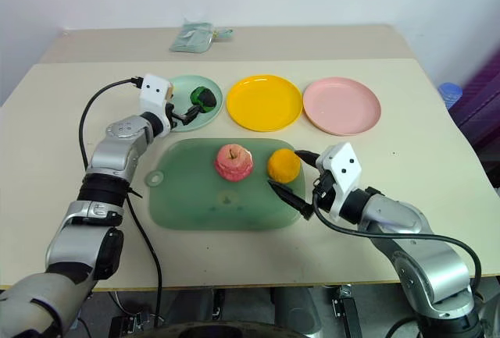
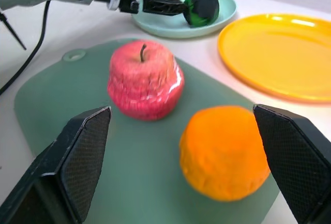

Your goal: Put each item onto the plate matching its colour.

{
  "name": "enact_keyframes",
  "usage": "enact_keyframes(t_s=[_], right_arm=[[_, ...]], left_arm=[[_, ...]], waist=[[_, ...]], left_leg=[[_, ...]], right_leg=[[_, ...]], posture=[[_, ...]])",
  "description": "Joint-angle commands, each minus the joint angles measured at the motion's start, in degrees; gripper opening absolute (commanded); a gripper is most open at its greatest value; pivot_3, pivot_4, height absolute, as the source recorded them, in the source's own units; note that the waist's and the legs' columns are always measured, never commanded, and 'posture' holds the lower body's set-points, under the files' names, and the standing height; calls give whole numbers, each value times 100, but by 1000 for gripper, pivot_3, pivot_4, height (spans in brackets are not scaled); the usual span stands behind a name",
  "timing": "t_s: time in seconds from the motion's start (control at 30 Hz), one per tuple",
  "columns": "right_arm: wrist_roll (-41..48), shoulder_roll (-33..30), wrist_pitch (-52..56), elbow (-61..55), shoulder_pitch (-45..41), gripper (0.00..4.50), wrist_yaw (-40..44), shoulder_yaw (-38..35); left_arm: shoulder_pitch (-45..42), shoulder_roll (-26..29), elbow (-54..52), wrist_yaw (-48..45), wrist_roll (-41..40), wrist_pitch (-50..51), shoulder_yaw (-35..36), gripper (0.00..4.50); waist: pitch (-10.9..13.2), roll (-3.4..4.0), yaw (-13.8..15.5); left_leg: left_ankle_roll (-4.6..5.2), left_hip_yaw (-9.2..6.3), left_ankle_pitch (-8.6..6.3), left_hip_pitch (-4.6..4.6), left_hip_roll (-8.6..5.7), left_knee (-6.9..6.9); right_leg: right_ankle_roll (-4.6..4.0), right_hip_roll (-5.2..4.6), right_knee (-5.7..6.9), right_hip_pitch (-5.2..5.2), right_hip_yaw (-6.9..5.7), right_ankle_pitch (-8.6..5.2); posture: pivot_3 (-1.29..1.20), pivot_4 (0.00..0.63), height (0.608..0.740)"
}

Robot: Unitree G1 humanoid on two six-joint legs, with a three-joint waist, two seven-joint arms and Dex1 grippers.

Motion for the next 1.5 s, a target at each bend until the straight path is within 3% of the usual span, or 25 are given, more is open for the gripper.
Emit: enact_keyframes(t_s=[0.03,0.2,0.33,0.43,0.63,0.73,0.83,0.87,0.97,1.07,1.17,1.27,1.37,1.5], right_arm=[[-166,110,230,-201,-565,4500,-281,445],[-618,504,667,198,-1564,4500,-607,1434],[-991,895,830,844,-2063,4500,-739,2019],[-1149,1037,932,1218,-2188,4500,-704,2198],[-1382,1174,923,1650,-2310,4500,-607,2272],[-1381,1236,892,1682,-2299,3679,-530,2207],[-1367,1238,860,1528,-2272,2454,-474,2123],[-1337,1237,852,1444,-2267,2337,-460,2059],[-1170,1220,928,1177,-2325,2337,-509,1609],[-1074,922,1271,1278,-2622,2337,-864,357],[-1217,582,1539,1710,-2785,2337,-1148,-326],[-1543,184,1445,2479,-2840,2337,-1263,-575],[-1729,181,815,3319,-2923,2337,-1163,-556],[-1880,142,18,3850,-2934,4229,-914,-525]], left_arm=[[44,264,-454,-471,-447,-485,466,4465],[1213,976,-1761,-2330,-1248,-304,445,4465],[2308,1765,-2551,-3534,-1317,-277,128,4465],[2798,2068,-2890,-3918,-1496,-203,191,4465],[3333,2174,-3429,-4107,-1781,-158,362,4465],[3543,2116,-3630,-4067,-1808,-254,379,4500],[3701,2025,-3771,-3996,-1819,-385,357,4500],[3735,2018,-3815,-3981,-1831,-371,343,4500],[3769,1960,-3914,-3920,-1820,-390,299,4500],[3795,1748,-4357,-3839,-1973,-224,61,4500],[3841,1599,-4678,-3786,-2019,-86,-133,4500],[3844,1436,-4892,-3682,-2024,-10,-328,4500],[3904,1368,-4937,-3678,-2008,-39,-421,4500],[4162,1360,-4884,-3712,-1928,-271,-390,4500]], waist=[[0,0,-11],[-1,3,-65],[0,0,-99],[3,4,-86],[4,6,-97],[4,6,-134],[4,7,-144],[4,7,-143],[7,11,-137],[8,13,-111],[7,11,-89],[7,12,-103],[11,20,-176],[22,39,-254]], left_leg=[[-1,0,0,1,1,-2],[-14,1,7,-1,17,-14],[-4,-2,2,-5,14,-12],[-4,-3,2,-4,14,-11],[-2,-4,1,-3,17,-11],[-2,-4,1,-3,19,-11],[-2,-4,1,-3,20,-12],[-2,-3,1,-3,20,-12],[-2,-4,1,-4,21,-12],[-1,-4,1,-7,17,-11],[2,-3,-1,-14,6,-7],[2,-3,-2,-11,15,-14],[3,3,-1,-11,20,-16],[3,19,-2,-5,24,-17]], right_leg=[[0,0,2,-2,0,0],[-2,-7,2,-11,2,-1],[-2,-14,-5,-8,-1,-1],[-3,-16,-3,-7,-1,-1],[-5,-14,-3,-6,-3,1],[-5,-14,-3,-7,-3,1],[-5,-15,-3,-7,-3,1],[-5,-15,-3,-7,-2,1],[-5,-14,-3,-9,-2,1],[-5,-15,-4,-8,-2,1],[-1,-26,-6,-9,-2,3],[-3,-20,-8,-10,-2,2],[-4,-11,-8,-15,3,3],[-11,-3,-6,-18,14,7]], posture=[[0,150,740],[0,150,740],[0,150,740],[0,150,740],[0,150,740],[0,150,740],[0,150,740],[0,150,740],[0,150,740],[0,150,740],[0,150,740],[0,150,740],[0,150,740],[0,150,740]])
